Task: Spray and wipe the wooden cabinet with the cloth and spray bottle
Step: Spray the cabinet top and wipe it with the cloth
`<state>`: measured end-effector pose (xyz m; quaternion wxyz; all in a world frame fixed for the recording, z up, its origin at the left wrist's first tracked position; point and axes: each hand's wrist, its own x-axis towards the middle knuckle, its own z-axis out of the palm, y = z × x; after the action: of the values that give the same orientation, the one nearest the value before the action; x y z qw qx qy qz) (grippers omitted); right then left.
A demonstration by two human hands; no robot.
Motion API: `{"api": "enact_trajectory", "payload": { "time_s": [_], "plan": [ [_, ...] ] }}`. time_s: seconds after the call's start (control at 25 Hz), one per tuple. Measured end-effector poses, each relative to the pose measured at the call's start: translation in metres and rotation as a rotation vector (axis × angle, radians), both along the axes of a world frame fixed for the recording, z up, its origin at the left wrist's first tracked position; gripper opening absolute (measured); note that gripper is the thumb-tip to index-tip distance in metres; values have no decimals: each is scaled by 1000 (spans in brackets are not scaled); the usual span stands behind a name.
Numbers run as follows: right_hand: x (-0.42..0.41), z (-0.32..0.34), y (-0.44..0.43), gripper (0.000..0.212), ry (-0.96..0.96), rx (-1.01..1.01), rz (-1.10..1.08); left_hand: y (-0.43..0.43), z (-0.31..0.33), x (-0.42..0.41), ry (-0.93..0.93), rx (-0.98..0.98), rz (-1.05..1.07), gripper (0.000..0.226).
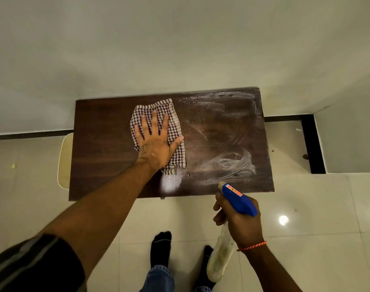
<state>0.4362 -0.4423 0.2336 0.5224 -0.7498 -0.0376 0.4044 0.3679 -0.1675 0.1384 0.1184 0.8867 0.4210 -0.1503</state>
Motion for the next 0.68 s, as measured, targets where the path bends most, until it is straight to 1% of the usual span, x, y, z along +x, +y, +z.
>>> {"api": "enact_trajectory", "payload": {
  "time_s": [0.2, 0.36, 0.52, 0.68],
  "plan": [
    [18, -7, 13, 18, 5, 11, -1, 55, 7, 31, 7, -51, -15, 85],
    [17, -2, 10, 20, -28, 26, -13, 46, 5, 24, -37, -11, -35, 82],
    [13, -1, 0, 19, -42, 35, -17, 0, 1, -6, -72, 3, -90, 80],
    [5, 4, -10, 15, -34, 27, 5, -91, -3, -58, -24, 41, -149, 79]
  ]
}}
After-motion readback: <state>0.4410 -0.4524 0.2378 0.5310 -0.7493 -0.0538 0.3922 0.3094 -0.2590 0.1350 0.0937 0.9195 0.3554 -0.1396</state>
